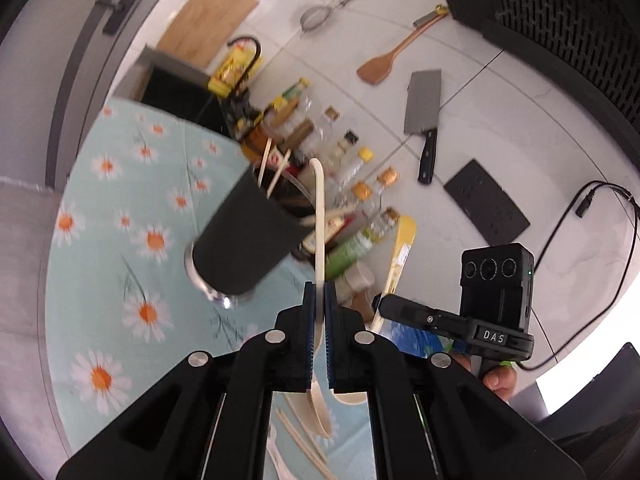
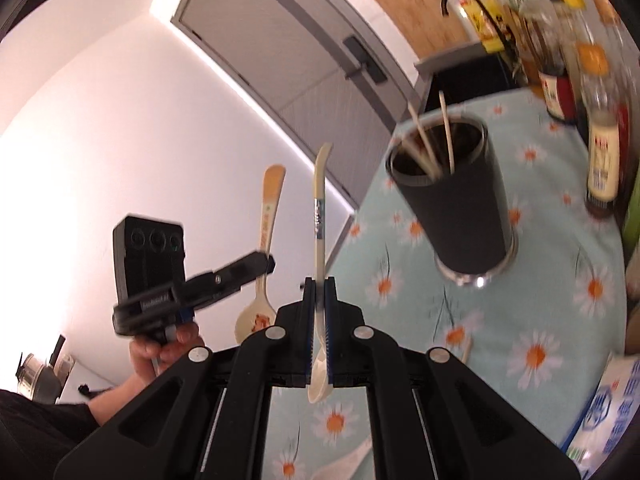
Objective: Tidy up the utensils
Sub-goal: 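Lift both held spoons up over the black holder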
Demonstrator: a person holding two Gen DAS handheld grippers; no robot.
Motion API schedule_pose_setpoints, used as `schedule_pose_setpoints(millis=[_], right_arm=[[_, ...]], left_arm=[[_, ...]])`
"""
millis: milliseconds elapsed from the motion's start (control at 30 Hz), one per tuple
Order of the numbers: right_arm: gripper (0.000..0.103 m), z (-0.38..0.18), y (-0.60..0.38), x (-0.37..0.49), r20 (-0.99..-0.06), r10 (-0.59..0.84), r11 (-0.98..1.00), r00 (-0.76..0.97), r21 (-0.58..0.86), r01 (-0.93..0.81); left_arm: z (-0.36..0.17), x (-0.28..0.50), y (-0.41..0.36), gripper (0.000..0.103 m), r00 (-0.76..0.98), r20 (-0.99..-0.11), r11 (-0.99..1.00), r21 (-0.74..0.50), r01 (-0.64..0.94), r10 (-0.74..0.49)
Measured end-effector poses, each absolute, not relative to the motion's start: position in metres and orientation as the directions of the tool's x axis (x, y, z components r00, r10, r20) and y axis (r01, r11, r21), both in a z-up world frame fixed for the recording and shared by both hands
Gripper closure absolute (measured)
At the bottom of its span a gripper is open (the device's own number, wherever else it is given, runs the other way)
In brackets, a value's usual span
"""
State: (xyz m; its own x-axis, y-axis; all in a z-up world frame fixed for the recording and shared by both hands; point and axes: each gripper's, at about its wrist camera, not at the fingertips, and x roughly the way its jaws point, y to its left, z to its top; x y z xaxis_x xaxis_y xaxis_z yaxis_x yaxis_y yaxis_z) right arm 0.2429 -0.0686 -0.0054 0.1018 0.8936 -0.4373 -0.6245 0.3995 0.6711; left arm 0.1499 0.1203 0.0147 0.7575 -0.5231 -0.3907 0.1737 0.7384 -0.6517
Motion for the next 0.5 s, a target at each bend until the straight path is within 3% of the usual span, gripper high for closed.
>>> schedule_pose_setpoints(millis=[500], right_arm=[[0.097, 0.081, -0.081, 0.326, -0.303, 0.887, 0.460, 0.348, 0.639, -0.617]], left_arm=[[0.092, 0.224, 0.108, 0.100, 0.928, -0.190, 0.831, -0.528, 0.178, -0.320]])
